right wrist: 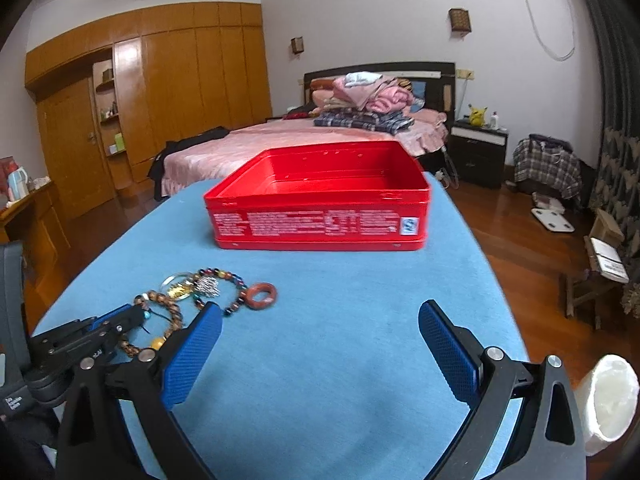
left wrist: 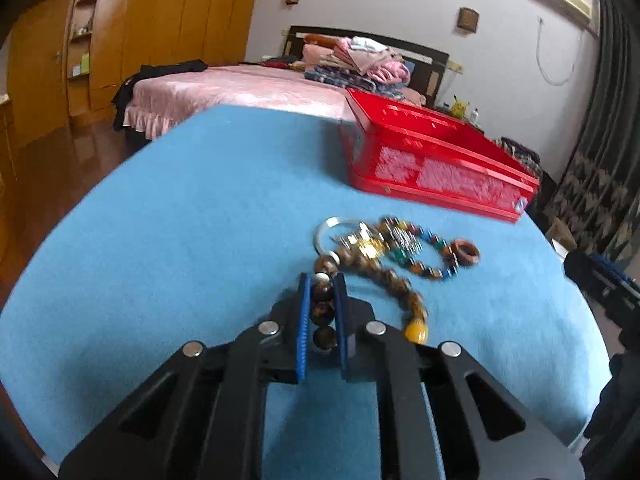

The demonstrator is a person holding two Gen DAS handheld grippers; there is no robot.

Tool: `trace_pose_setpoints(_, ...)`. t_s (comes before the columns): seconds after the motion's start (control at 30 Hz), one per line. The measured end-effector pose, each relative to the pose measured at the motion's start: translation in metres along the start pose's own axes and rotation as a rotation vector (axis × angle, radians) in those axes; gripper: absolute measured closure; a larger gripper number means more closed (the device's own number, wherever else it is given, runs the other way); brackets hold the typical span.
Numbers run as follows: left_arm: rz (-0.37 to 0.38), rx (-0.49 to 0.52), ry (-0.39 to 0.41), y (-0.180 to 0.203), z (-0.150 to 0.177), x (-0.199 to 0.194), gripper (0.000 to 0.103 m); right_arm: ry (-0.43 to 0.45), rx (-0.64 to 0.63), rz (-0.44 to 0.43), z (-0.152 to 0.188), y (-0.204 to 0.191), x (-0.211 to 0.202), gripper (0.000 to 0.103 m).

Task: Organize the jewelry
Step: 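Grasp the wooden bead bracelet with the left tool while the right tool approaches the red-brown ring, then grasp the red-brown ring with the right tool and lift it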

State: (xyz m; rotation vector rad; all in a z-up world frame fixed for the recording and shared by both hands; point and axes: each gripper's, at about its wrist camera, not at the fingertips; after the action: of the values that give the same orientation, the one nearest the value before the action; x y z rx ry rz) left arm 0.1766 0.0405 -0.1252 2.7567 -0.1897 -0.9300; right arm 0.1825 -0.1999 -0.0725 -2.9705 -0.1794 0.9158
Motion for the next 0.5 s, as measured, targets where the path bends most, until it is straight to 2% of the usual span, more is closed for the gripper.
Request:
trace_pose_setpoints(0.13,-0.003,-0.036,0.019,-0.009,-0.017,0.001,0.093,-0.109,-0.024,-0.009,-0.008,-0.015,0.028,0.007)
trace_pose_setpoints(0.2,-0.003,-0.044,0.038,-0.011,-0.025,0.0,0.093,-0.135,-0.034,-0.002,-0.007,-0.022,0.038,0.01)
trace_pose_setpoints(0.33,0.007,-0.041,0.063,-0.009,-0.033,-0.002,0.093,-0.174,-0.048,-0.003,-0.006,-0.03,0.051,0.025)
trace_pose_setpoints(0.43,0.023,-0.04,0.055,-0.005,-0.032,0.003,0.093,-0.199,-0.047,0.009,-0.007,-0.031,0.059,0.031)
trace_pose_setpoints(0.5,0.031,-0.036,0.046,-0.003,-0.03,0.006,0.093,-0.243,-0.055,0.016,-0.007,-0.033,0.068,0.042)
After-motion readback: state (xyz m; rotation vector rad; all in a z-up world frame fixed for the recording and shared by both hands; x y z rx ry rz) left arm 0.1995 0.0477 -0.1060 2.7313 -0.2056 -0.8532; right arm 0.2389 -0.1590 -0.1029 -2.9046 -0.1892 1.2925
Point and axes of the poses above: each gripper's, at about its wrist camera, not at the fingertips, and x roughly the way its jaws point, y to its right, z to its underside, and after that the axes turned 6 degrees about z, right-handed
